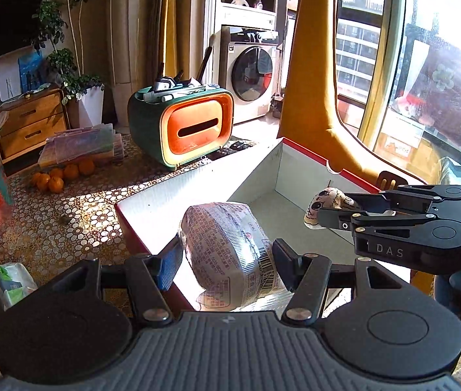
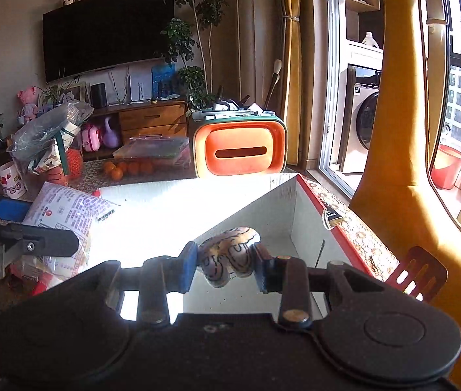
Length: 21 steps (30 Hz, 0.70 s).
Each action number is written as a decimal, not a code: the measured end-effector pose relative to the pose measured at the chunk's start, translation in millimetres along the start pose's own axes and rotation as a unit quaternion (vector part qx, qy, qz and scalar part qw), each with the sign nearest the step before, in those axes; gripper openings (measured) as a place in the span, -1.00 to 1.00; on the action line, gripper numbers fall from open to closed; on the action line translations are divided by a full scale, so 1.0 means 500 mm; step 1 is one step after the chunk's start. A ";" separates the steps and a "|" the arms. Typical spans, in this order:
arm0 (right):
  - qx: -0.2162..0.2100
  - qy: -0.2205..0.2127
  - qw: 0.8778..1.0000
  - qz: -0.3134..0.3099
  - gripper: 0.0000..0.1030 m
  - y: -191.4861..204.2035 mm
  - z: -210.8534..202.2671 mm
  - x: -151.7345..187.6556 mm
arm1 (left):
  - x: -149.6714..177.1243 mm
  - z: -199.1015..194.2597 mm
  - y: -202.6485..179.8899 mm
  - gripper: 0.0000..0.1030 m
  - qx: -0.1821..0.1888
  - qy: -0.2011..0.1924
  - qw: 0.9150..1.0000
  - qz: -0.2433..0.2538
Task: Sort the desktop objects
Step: 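Carry the snack bag and cartoon card with both grippers into the red box, then open both grippers to drop the snack bag and card in the box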
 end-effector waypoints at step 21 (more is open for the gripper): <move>-0.009 0.136 0.990 -0.021 -0.32 -0.072 0.125 0.013 | -0.018 0.203 -0.072 0.16 0.013 0.149 0.986 0.071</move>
Point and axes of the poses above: each gripper's, at about its wrist camera, not at the fingertips, and z roughly the way its jaws point, y to its left, x to its underside, the point moved 2 cm from there along z, roughly the way its jaws point, and after that the axes turned 12 degrees about -x, right-handed, at the moved point
